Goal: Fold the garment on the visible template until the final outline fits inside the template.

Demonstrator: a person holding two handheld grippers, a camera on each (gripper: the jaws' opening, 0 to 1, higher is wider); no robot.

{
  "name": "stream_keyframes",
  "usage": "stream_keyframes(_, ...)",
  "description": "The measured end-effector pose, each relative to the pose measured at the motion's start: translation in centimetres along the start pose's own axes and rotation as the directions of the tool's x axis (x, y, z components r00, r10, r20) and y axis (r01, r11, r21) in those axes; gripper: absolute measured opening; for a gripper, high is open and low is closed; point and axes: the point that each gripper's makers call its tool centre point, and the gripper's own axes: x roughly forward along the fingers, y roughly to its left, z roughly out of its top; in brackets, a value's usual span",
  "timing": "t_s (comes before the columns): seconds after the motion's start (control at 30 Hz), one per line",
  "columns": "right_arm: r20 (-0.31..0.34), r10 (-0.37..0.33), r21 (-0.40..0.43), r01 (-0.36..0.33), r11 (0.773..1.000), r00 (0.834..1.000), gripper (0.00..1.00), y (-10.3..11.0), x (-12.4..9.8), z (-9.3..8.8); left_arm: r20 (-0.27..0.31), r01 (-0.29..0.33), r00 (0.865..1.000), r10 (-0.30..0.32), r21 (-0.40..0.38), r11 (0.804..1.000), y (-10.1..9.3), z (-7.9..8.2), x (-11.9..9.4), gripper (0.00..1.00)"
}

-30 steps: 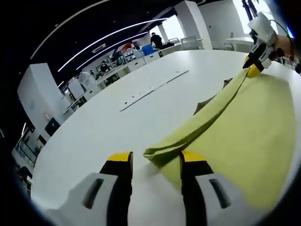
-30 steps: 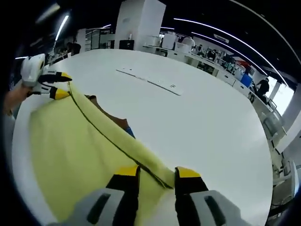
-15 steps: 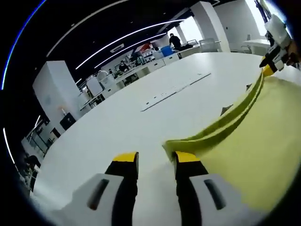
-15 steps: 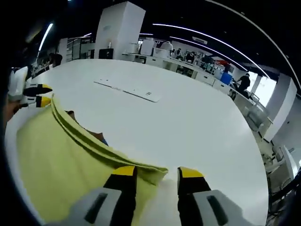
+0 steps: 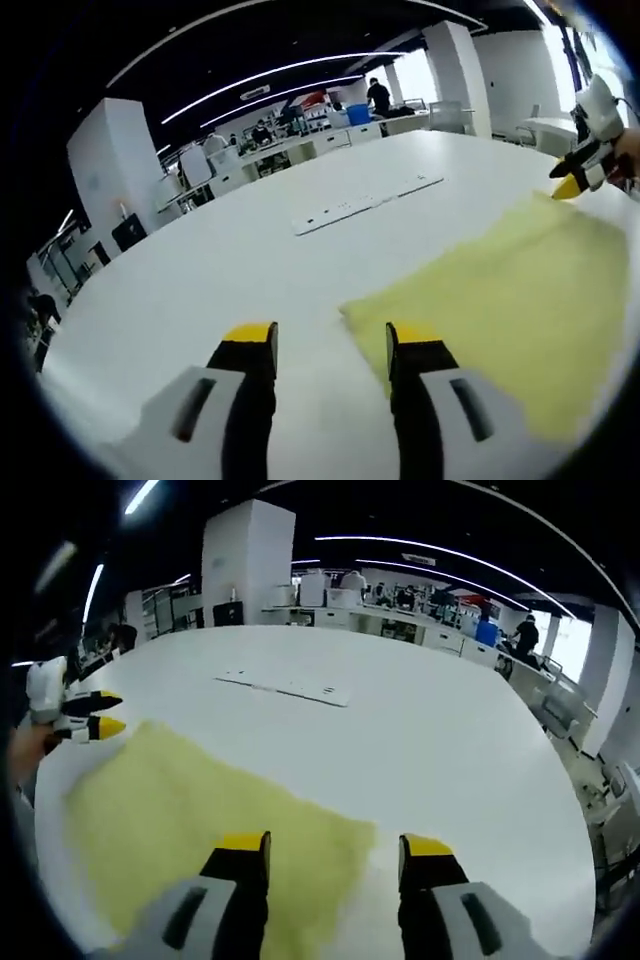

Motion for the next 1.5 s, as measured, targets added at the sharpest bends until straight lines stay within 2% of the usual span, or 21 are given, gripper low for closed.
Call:
stream_keyframes(0.1,-0.015,0.032,0.012,-0.031,0.999,0.999,0.58,0.7,-0.6,-0.3,0.006,0.041,0.999,-0.041,-0.062,0.997,-0.5,-0.3,-0.7,0.46)
stream_keyframes(0.23,-0.040,0.066,0.004,-0.066,0.998,0.997,0.62,1.6,-1.7,-1.1,-0.011,0.079,0.997,-0.079,-0.033,0.996,-1.1,-1.2,-2.2,0.47)
stream_keyframes(0.37,-0.050,0.125,0.032,-0.123,0.992,0.991,0.67,3.0,-3.2,-1.7,-0.002,0.139,0.990,-0.140,-0.058,0.989,-1.5,-1.8,-3.8,0.51)
stream_keyframes(0.7,-0.096,0.185,-0.006,-0.186,0.983,0.978,0.66,5.5,-6.9,-4.1,-0.007,0.202,0.979,-0.203,-0.077,0.976,-2.2,-3.1,-7.1,0.58)
stream_keyframes(0.83,-0.136,0.216,-0.004,-0.219,0.976,0.967,0.64,6.2,-8.2,-6.0,-0.019,0.228,0.973,-0.231,-0.107,0.968,-2.8,-4.0,-8.1,0.60)
stream_keyframes(1.0,-0.160,0.221,0.002,-0.223,0.975,0.962,0.61,6.3,-9.7,-7.8,-0.026,0.265,0.963,-0.269,-0.108,0.958,-3.8,-4.8,-9.2,0.59)
stream_keyframes(1.2,-0.133,0.258,0.092,-0.247,0.965,0.957,0.54,6.8,-10.9,-8.7,-0.065,0.308,0.946,-0.316,-0.118,0.944,-5.1,-6.2,-10.4,0.54)
stream_keyframes(1.37,-0.133,0.258,0.114,-0.244,0.963,0.957,0.49,6.8,-11.4,-9.7,-0.081,0.329,0.935,-0.344,-0.157,0.931,-5.7,-7.0,-10.9,0.45)
stream_keyframes(1.5,-0.125,0.257,0.128,-0.241,0.962,0.958,0.38,6.8,-11.5,-10.2,-0.108,0.326,0.932,-0.347,-0.177,0.929,-6.0,-7.7,-11.2,0.40)
